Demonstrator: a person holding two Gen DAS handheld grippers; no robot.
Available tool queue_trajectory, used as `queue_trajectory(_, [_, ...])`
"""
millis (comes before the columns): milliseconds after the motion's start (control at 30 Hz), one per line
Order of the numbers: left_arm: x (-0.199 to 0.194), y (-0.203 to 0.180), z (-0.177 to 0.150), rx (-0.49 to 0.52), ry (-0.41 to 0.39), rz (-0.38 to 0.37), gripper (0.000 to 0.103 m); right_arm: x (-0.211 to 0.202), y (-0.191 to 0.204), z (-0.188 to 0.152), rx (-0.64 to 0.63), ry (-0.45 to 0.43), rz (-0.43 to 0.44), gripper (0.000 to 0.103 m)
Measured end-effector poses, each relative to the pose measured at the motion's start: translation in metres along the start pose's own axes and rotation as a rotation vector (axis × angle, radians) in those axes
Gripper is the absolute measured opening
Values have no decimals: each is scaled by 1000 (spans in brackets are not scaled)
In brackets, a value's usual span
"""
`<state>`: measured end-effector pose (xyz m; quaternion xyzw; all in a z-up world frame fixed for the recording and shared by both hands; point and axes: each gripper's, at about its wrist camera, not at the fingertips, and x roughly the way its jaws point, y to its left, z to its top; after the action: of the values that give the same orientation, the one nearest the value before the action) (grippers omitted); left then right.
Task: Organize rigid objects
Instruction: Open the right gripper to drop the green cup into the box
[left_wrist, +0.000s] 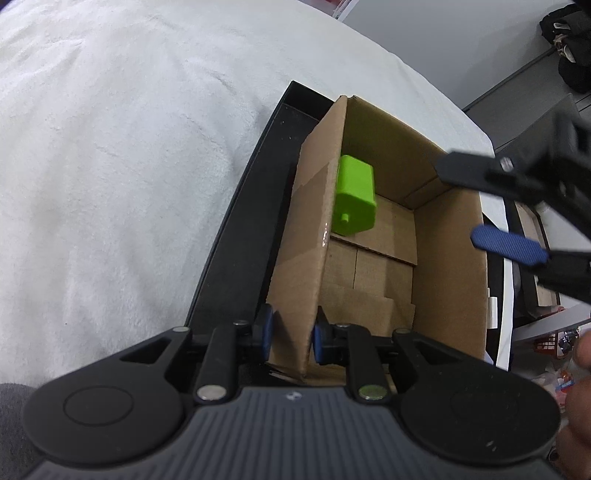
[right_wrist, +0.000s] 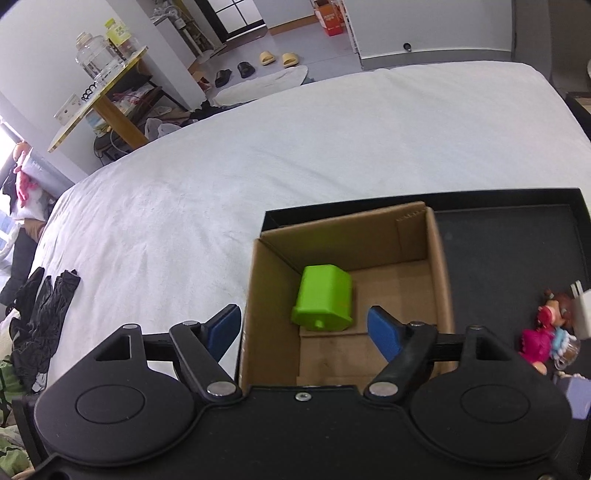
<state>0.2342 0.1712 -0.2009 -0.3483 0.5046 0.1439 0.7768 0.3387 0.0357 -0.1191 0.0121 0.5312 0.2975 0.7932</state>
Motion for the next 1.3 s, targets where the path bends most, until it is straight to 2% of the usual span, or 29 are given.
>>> queue_trajectory(433, [-3, -5, 1, 30, -3, 22, 20, -37, -32, -19, 20, -25, -45, 89])
queue_trajectory(1000, [-12, -16, 0, 67, -20, 100, 20, -77, -96, -41, 100, -92, -63, 90])
queue_trajectory(1300, [-16, -23, -7, 65, -29, 149, 21, -83, -140, -56, 205, -106, -55, 90])
